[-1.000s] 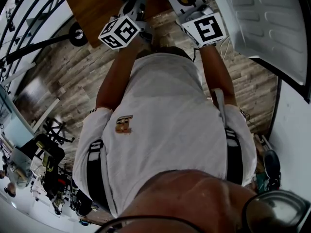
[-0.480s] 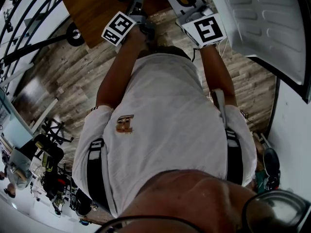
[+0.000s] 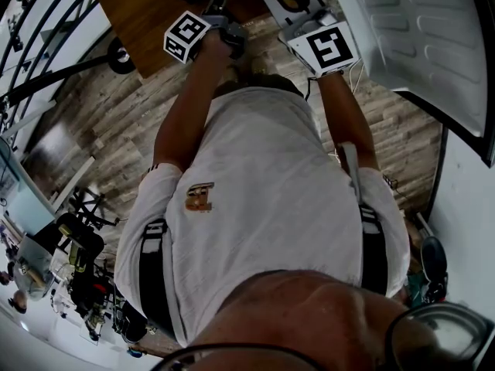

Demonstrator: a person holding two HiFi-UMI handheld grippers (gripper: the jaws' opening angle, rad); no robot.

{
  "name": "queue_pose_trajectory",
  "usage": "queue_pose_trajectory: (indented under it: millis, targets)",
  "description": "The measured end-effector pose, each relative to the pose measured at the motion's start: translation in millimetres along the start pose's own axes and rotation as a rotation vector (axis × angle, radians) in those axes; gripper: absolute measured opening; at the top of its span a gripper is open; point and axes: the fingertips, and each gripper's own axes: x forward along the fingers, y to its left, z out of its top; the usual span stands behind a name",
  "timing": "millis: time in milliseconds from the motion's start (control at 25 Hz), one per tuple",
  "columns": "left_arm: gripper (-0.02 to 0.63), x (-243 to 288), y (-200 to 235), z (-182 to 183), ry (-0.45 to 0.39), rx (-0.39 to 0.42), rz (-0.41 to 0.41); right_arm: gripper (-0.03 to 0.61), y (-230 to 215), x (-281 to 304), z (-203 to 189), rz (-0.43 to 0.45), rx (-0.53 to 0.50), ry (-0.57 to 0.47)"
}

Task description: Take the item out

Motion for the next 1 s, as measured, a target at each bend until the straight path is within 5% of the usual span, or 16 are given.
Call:
queue_pose_trajectory:
  millis: [1000]
  targets:
    - [0.161, 31.7, 29.9, 2.9, -0.013, -0.301, 0.151, 0.033, -9.9, -10.0, -9.8, -0.035, 0.029, 0.007]
